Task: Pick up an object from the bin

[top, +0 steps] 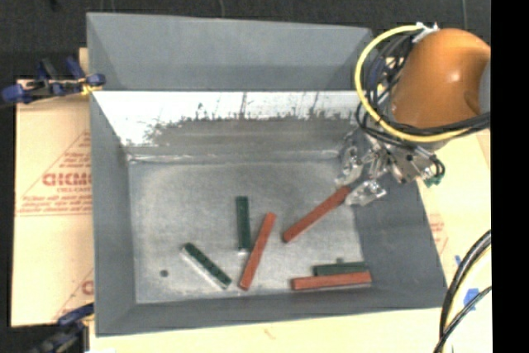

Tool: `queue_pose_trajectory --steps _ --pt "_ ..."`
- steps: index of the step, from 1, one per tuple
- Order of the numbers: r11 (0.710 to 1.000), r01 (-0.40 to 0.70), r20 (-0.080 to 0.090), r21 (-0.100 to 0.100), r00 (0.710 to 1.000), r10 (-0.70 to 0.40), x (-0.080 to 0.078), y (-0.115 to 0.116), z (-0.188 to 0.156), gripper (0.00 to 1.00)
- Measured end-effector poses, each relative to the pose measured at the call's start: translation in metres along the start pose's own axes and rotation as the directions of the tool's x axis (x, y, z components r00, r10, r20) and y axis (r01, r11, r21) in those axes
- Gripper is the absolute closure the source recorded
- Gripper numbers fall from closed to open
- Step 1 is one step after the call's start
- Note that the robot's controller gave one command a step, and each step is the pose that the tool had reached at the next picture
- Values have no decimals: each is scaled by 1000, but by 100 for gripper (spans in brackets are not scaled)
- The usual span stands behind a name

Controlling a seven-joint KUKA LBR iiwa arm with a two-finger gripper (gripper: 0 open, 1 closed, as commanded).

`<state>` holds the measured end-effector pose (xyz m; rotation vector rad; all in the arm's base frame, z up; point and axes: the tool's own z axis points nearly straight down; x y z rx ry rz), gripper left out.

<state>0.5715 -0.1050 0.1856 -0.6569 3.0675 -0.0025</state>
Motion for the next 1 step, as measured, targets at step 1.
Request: queue_pose_trajectory --steps 1 --pt "1000 -1 -4 -2 1000 1 0 -7 -29 100"
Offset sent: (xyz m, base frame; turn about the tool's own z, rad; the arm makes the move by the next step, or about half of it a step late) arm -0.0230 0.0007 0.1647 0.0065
